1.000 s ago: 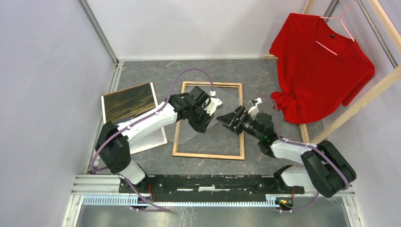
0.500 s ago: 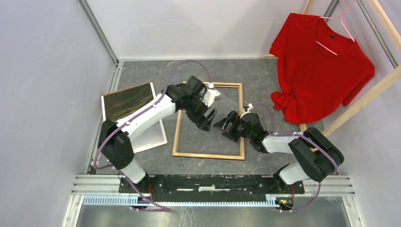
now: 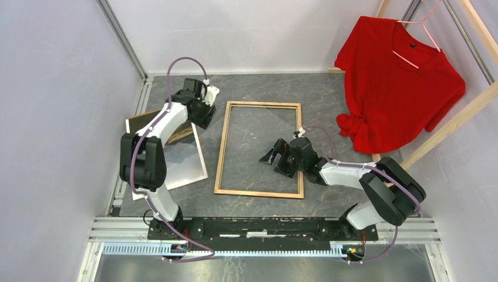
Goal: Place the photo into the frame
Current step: Place the photo frame item in the photo frame, then pick up the photo frame item from the photo frame.
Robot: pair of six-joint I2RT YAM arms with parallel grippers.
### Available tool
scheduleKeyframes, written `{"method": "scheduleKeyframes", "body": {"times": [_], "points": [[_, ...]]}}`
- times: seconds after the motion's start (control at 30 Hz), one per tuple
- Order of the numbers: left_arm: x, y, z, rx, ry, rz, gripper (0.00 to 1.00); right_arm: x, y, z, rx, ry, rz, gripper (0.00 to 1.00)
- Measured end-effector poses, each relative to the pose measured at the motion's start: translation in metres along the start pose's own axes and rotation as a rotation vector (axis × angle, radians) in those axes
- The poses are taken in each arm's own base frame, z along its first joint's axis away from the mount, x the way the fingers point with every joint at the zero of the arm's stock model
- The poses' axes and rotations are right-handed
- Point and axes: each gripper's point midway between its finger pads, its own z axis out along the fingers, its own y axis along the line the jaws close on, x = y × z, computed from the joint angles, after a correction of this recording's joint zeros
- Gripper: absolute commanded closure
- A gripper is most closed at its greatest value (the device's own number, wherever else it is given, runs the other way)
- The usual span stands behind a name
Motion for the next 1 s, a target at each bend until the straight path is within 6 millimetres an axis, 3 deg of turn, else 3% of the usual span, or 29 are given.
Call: {"method": "scheduleKeyframes", "body": {"times": [0.17,0.4,0.6,0.77,1.0], "points": [[0.015,0.016,0.040,-0.102,0.044,0.037,0.36,0.001,0.005,0.006,-0.013,-0.006,0.015,0.06],[0.014,0.035,0.071,-0.208,0.047,0.047,0.37,0.003,0.012,0.012,-0.059,-0.018,0.071,0.08],[0.017,0.036,0.077,-0.219,0.044,0.052,0.39,0.004,0.014,0.013,-0.097,-0.036,0.130,0.10],[0.036,0.022,0.083,-0.179,0.085,0.063,0.39,0.006,0.018,0.017,-0.168,-0.045,0.212,0.11],[0.041,0.010,0.079,-0.152,0.081,0.085,0.39,0.005,0.021,0.018,-0.267,-0.064,0.299,0.16]]}}
